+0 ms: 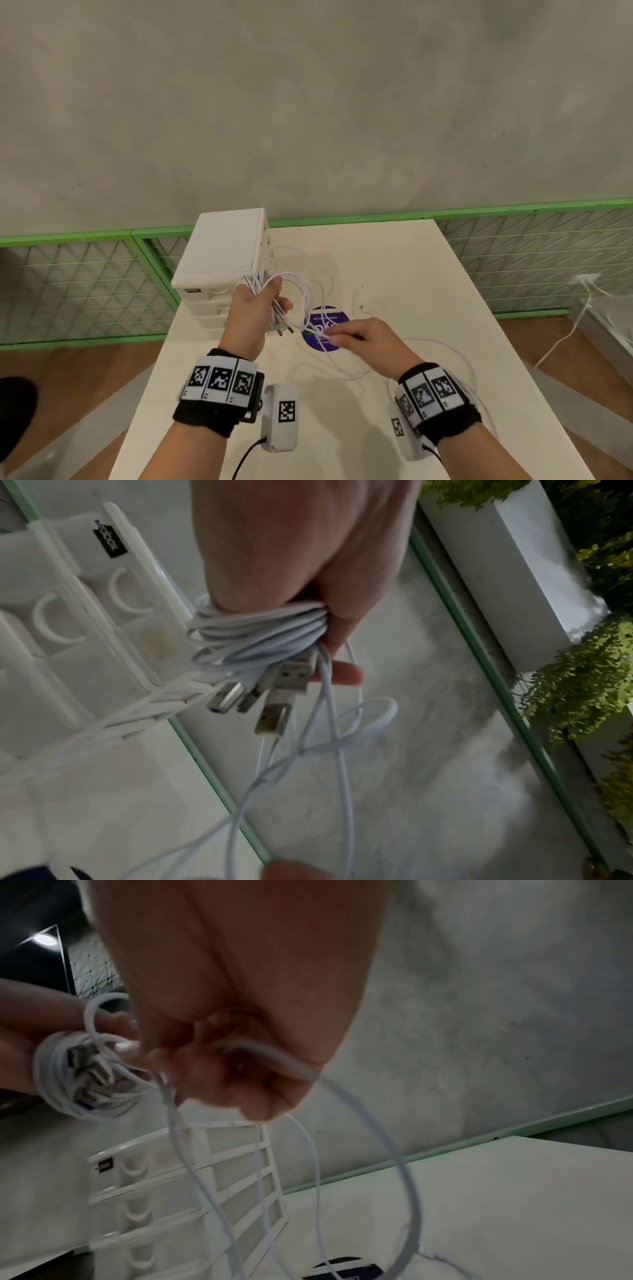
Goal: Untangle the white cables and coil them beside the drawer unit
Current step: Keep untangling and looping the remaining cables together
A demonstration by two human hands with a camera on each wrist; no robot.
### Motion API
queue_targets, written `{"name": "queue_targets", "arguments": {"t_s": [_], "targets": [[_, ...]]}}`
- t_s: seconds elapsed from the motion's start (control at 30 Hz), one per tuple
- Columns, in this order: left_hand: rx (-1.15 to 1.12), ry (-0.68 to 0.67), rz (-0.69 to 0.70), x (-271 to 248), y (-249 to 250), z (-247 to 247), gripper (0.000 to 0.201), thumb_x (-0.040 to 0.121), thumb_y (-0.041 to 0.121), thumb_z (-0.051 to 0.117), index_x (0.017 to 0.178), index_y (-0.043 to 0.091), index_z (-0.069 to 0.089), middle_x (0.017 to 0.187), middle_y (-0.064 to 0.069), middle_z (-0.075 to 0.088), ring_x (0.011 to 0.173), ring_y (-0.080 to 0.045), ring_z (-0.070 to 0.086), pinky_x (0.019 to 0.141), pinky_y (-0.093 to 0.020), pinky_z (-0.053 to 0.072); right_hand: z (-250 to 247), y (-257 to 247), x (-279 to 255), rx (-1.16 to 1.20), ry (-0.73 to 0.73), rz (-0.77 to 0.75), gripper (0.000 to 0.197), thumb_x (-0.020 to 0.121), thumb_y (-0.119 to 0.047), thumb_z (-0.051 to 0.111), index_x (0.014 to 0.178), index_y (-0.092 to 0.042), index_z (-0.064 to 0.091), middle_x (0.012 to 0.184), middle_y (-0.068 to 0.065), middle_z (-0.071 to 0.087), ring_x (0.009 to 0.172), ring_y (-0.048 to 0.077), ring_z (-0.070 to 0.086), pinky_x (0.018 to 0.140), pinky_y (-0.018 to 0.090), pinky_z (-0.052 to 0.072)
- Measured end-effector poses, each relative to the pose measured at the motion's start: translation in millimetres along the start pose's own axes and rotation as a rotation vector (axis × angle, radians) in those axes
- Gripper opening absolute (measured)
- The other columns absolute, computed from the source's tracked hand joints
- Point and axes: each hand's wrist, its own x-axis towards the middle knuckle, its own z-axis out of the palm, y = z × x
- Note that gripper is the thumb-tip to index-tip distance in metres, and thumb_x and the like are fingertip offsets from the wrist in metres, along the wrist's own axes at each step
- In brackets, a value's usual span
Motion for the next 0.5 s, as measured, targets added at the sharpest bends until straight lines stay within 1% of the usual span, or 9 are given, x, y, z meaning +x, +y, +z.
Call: {"name": "queue_targets", "arguments": {"t_s": [0.07, 0.1, 0.17, 0.2, 0.27, 0.33, 0.4, 0.47, 0.5], "targets": [[0.007, 0.031, 0.007, 3.5, -0.4, -9.3, 0.012, 0.096, 0.015, 0.053, 0.091, 0.003, 0.052, 0.045, 0.004, 0.054, 0.039, -0.011, 0.048, 0.048, -0.027, 0.034, -13.4, 6.1, 0.2, -0.030, 0.097, -0.043, 0.015, 0.085, -0.017, 0.067, 0.096, -0.022, 0.075, 0.089, -0.006, 0.072, 0.081, -0.004, 0.063, 0.078, 0.011, 0.044], [0.011, 0.048, 0.008, 5.4, -0.5, -14.9, 0.013, 0.095, 0.015, 0.053, 0.089, 0.003, 0.051, 0.046, 0.002, 0.052, 0.039, -0.012, 0.045, 0.048, -0.028, 0.032, -22.5, 10.1, -1.0, -0.042, 0.172, -0.050, 0.014, 0.084, -0.015, 0.067, 0.090, -0.025, 0.075, 0.089, -0.005, 0.072, 0.081, -0.005, 0.063, 0.078, 0.012, 0.044], [0.011, 0.077, 0.017, 8.4, -0.1, -25.7, 0.017, 0.095, 0.014, 0.052, 0.080, 0.006, 0.052, 0.044, 0.000, 0.048, 0.037, -0.012, 0.040, 0.044, -0.026, 0.032, -42.0, 19.4, -5.7, 0.002, 0.404, -0.027, 0.020, 0.084, -0.009, 0.066, 0.083, -0.027, 0.073, 0.091, -0.003, 0.072, 0.078, -0.010, 0.061, 0.076, 0.004, 0.042], [0.002, 0.092, 0.021, 9.2, 0.7, -30.2, 0.021, 0.096, 0.014, 0.052, 0.075, 0.008, 0.052, 0.042, 0.001, 0.046, 0.036, -0.012, 0.039, 0.042, -0.023, 0.032, -51.3, 25.3, -9.8, 0.068, 0.540, -0.003, 0.020, 0.085, -0.006, 0.064, 0.083, -0.023, 0.073, 0.093, 0.000, 0.071, 0.078, -0.010, 0.060, 0.074, 0.001, 0.041], [-0.024, 0.129, 0.024, 11.6, 1.9, -38.1, 0.025, 0.095, 0.013, 0.052, 0.070, 0.010, 0.050, 0.039, 0.003, 0.044, 0.034, -0.011, 0.038, 0.040, -0.021, 0.031, -68.5, 41.4, -20.4, 0.224, 0.815, 0.096, 0.013, 0.087, -0.007, 0.062, 0.093, -0.010, 0.073, 0.099, 0.006, 0.070, 0.084, 0.001, 0.061, 0.071, 0.001, 0.042], [-0.059, 0.158, 0.004, 14.6, 0.2, -43.4, 0.023, 0.093, 0.012, 0.053, 0.070, 0.010, 0.050, 0.039, 0.003, 0.045, 0.034, -0.011, 0.038, 0.044, -0.025, 0.031, -78.9, 66.0, -28.9, 0.252, 0.987, 0.274, 0.022, 0.089, -0.014, 0.060, 0.105, -0.002, 0.070, 0.107, 0.011, 0.068, 0.098, 0.017, 0.060, 0.081, 0.015, 0.044], [-0.092, 0.145, -0.010, 16.1, -2.8, -43.4, 0.022, 0.092, 0.012, 0.054, 0.071, 0.010, 0.051, 0.041, 0.002, 0.045, 0.036, -0.012, 0.038, 0.048, -0.029, 0.030, -83.7, 89.1, -31.8, 0.146, 0.962, 0.456, 0.026, 0.090, -0.017, 0.059, 0.109, -0.002, 0.068, 0.115, 0.015, 0.067, 0.108, 0.027, 0.058, 0.090, 0.029, 0.041], [-0.099, 0.103, -0.010, 14.8, -4.8, -37.0, 0.022, 0.093, 0.011, 0.052, 0.072, 0.010, 0.050, 0.047, 0.000, 0.044, 0.038, -0.012, 0.038, 0.048, -0.027, 0.029, -81.2, 96.0, -28.9, 0.047, 0.794, 0.539, 0.030, 0.088, -0.010, 0.057, 0.117, -0.002, 0.064, 0.123, 0.018, 0.062, 0.115, 0.031, 0.054, 0.097, 0.035, 0.040], [-0.101, 0.081, -0.004, 13.5, -5.6, -32.8, 0.021, 0.094, 0.009, 0.051, 0.072, 0.010, 0.050, 0.052, -0.001, 0.043, 0.038, -0.011, 0.038, 0.046, -0.025, 0.029, -77.1, 93.3, -26.3, 0.019, 0.715, 0.528, 0.038, 0.087, -0.006, 0.056, 0.124, -0.003, 0.058, 0.130, 0.018, 0.056, 0.121, 0.032, 0.050, 0.102, 0.036, 0.037]]}}
